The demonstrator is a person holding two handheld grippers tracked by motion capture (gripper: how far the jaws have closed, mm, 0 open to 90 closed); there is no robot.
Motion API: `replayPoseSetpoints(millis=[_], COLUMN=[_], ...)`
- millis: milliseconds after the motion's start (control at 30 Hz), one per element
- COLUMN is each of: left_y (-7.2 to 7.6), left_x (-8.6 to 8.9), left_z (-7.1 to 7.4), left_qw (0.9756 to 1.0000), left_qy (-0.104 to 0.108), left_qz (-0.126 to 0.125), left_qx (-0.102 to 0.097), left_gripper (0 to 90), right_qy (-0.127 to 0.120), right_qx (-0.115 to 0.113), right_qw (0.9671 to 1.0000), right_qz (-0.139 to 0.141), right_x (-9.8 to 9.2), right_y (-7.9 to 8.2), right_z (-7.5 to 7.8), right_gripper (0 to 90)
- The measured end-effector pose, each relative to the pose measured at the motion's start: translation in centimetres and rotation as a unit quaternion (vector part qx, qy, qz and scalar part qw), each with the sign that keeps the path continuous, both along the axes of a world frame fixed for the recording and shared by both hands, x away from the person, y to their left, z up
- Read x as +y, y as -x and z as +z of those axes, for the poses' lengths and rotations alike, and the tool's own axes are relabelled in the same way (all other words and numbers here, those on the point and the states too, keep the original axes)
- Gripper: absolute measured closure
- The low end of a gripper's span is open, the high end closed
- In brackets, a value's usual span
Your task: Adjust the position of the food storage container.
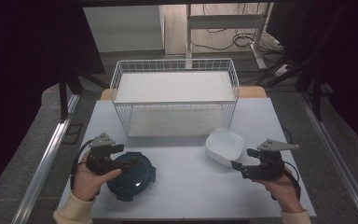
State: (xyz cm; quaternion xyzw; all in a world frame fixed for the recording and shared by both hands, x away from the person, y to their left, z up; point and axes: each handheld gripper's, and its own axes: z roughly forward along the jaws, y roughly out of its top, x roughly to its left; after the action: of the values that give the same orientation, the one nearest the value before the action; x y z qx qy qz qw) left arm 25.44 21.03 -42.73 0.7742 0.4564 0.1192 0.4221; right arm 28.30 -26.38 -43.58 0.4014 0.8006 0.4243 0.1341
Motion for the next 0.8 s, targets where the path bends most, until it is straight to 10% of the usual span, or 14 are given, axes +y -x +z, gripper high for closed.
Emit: replayPoseSetpoints(millis=[800], left_y=[1.0], left_x=[1.7], left_z=[1.0], left_qw=[0.9999], left_qy=[0.011], left_qz=[0.009], left_qx=[-0.004], left_gripper=[23.6], right_qy=[0.015], right_qx=[-0.009], right_qw=[0.9997], right_qz=[-0.018], right_x=[0.2], right_y=[1.2], right_z=[1.1], right_gripper=[19.3])
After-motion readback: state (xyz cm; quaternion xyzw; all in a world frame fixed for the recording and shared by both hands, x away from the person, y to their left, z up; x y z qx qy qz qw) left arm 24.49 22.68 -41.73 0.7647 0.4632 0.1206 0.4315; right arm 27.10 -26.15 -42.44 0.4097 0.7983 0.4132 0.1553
